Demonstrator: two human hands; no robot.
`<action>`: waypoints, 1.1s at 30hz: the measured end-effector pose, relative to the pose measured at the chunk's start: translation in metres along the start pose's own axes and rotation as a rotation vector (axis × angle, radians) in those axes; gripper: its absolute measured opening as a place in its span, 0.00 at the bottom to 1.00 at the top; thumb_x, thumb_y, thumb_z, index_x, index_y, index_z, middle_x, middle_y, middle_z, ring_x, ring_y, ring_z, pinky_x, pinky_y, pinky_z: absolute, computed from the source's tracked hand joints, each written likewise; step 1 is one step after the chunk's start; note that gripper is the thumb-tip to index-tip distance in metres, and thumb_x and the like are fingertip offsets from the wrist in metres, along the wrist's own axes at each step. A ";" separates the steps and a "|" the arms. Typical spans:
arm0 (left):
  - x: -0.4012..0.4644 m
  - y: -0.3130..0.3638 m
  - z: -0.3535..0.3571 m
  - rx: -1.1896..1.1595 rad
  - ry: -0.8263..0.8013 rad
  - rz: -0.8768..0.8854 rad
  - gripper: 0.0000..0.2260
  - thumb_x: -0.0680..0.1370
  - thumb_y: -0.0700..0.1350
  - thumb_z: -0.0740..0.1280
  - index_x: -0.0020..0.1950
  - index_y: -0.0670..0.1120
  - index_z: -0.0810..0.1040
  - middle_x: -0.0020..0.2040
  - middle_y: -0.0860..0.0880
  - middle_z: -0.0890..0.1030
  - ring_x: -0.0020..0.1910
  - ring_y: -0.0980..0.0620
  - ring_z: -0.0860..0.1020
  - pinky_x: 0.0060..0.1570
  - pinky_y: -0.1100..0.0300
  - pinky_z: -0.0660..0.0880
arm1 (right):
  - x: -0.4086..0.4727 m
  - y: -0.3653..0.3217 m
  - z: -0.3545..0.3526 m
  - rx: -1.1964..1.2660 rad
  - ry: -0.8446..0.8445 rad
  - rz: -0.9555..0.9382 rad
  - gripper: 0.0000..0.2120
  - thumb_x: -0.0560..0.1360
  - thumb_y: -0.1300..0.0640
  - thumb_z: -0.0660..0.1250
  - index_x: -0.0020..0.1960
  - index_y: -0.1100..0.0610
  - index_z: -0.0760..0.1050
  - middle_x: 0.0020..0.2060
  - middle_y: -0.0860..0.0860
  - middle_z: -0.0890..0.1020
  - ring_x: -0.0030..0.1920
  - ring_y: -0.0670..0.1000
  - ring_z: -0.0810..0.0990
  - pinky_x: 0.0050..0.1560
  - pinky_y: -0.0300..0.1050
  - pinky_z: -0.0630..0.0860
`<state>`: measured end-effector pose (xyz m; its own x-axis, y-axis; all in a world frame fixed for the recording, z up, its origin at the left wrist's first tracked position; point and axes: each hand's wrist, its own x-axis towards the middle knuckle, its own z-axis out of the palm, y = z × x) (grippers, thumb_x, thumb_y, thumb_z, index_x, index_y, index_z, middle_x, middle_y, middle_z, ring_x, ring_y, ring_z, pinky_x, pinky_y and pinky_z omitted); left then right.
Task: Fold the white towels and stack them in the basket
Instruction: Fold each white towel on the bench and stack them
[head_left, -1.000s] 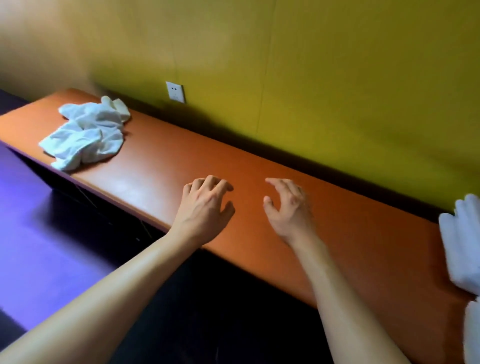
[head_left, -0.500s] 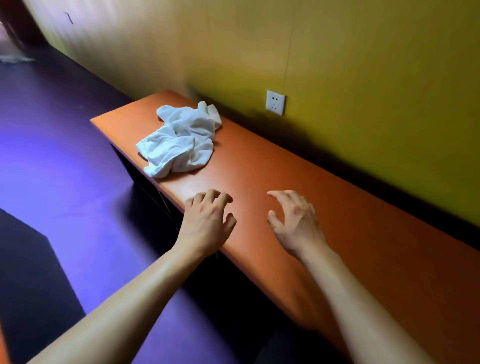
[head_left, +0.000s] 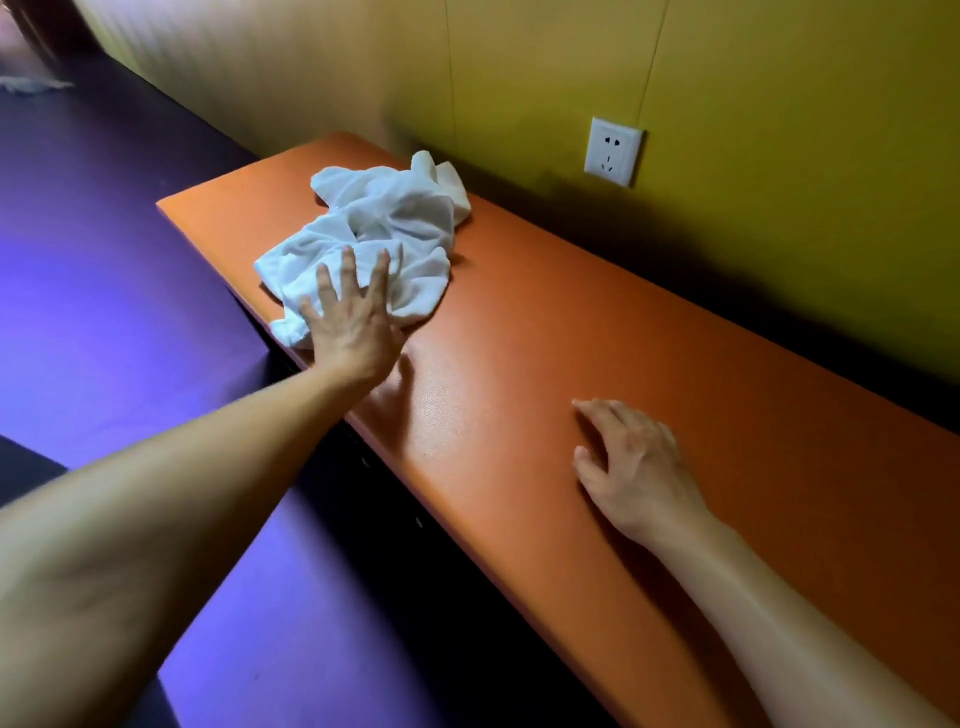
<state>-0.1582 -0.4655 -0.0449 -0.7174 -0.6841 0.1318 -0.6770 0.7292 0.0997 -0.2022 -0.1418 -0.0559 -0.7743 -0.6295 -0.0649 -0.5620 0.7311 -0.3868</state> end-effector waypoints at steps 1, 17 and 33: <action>0.008 -0.002 0.001 -0.048 -0.055 -0.034 0.41 0.76 0.59 0.67 0.81 0.57 0.45 0.81 0.44 0.52 0.78 0.36 0.54 0.70 0.31 0.58 | 0.001 0.003 0.002 -0.009 -0.004 -0.004 0.25 0.82 0.47 0.58 0.78 0.46 0.60 0.76 0.46 0.66 0.76 0.50 0.63 0.78 0.54 0.56; -0.069 0.024 0.011 -0.309 -0.048 0.230 0.07 0.78 0.45 0.67 0.49 0.48 0.84 0.47 0.44 0.83 0.50 0.41 0.78 0.49 0.46 0.76 | -0.038 0.020 -0.020 0.054 -0.106 0.003 0.27 0.83 0.48 0.58 0.80 0.44 0.54 0.78 0.45 0.61 0.79 0.48 0.57 0.78 0.48 0.51; -0.301 0.210 -0.025 -0.455 -0.309 0.804 0.09 0.79 0.44 0.65 0.58 0.50 0.78 0.51 0.48 0.77 0.53 0.43 0.73 0.51 0.43 0.73 | -0.213 0.112 -0.084 0.116 0.009 0.315 0.32 0.75 0.50 0.70 0.76 0.43 0.62 0.70 0.49 0.71 0.70 0.55 0.71 0.70 0.53 0.68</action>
<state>-0.0800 -0.1056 -0.0389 -0.9932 0.0938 0.0686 0.1152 0.8733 0.4734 -0.1250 0.0960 -0.0079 -0.9075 -0.3747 -0.1896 -0.2586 0.8543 -0.4509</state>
